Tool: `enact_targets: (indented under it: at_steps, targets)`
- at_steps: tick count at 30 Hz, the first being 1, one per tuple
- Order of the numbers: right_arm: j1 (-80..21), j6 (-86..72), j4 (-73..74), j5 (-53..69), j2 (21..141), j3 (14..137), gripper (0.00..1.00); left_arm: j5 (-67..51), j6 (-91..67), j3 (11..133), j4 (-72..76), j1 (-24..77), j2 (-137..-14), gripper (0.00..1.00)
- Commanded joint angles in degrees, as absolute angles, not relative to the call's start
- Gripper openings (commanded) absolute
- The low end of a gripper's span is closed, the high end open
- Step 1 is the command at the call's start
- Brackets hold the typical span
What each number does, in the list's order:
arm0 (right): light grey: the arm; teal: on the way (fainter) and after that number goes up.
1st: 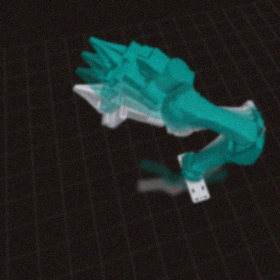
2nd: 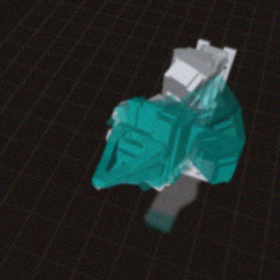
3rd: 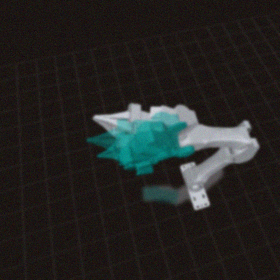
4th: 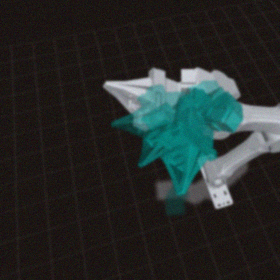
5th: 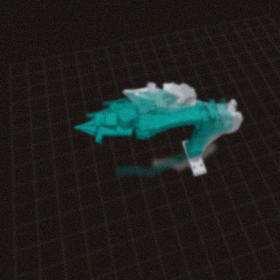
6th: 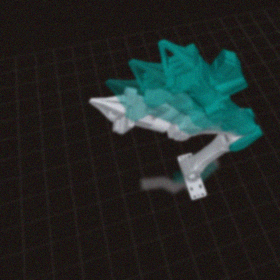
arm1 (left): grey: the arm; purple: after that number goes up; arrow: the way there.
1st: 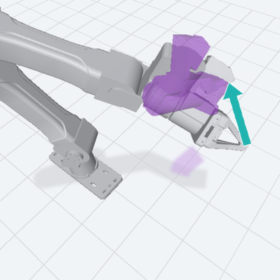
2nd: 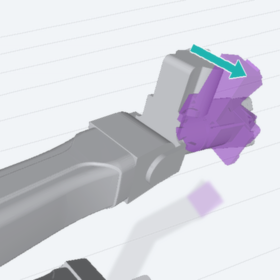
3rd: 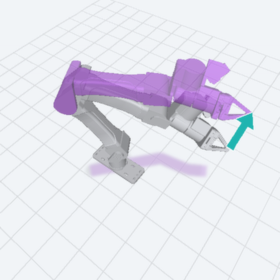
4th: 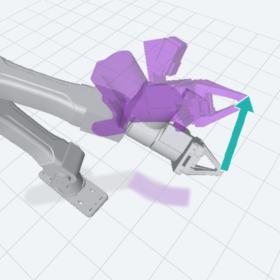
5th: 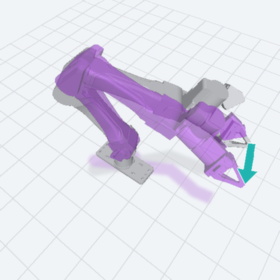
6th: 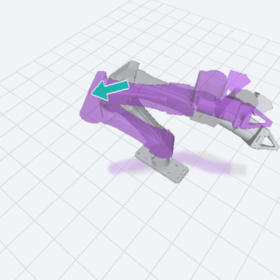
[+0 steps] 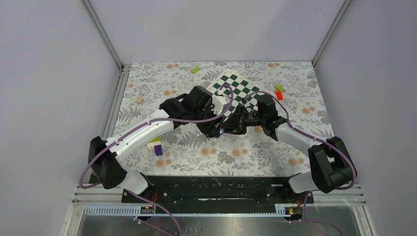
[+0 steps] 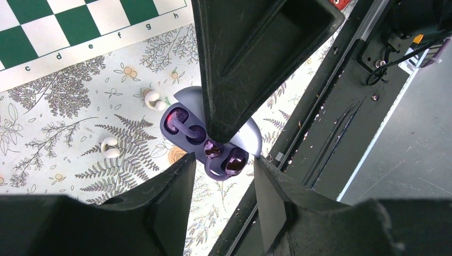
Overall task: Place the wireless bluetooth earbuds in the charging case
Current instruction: Insert the right earbud into the right side groove of the charging case.
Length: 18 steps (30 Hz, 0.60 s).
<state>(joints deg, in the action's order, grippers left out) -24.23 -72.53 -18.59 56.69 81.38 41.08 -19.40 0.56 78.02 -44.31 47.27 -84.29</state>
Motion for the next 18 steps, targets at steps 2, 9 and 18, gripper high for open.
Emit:
enact_targets:
  at_steps: [2, 9, 18]
  targets:
    - [-24.26, -73.23, -21.29, 58.53, 81.03, 43.07, 0.00, -21.01, 0.28, 80.95, -41.85, 46.90, -82.42, 0.46]
    - [-24.26, -73.13, -21.08, 58.67, 81.12, 43.15, 0.00, -21.46, 0.18, 80.93, -41.61, 46.65, -81.92, 0.50]
    - [-24.26, -71.82, -19.36, 58.71, 81.17, 43.15, 0.00, -22.26, -1.21, 81.02, -41.05, 46.27, -81.33, 0.53]
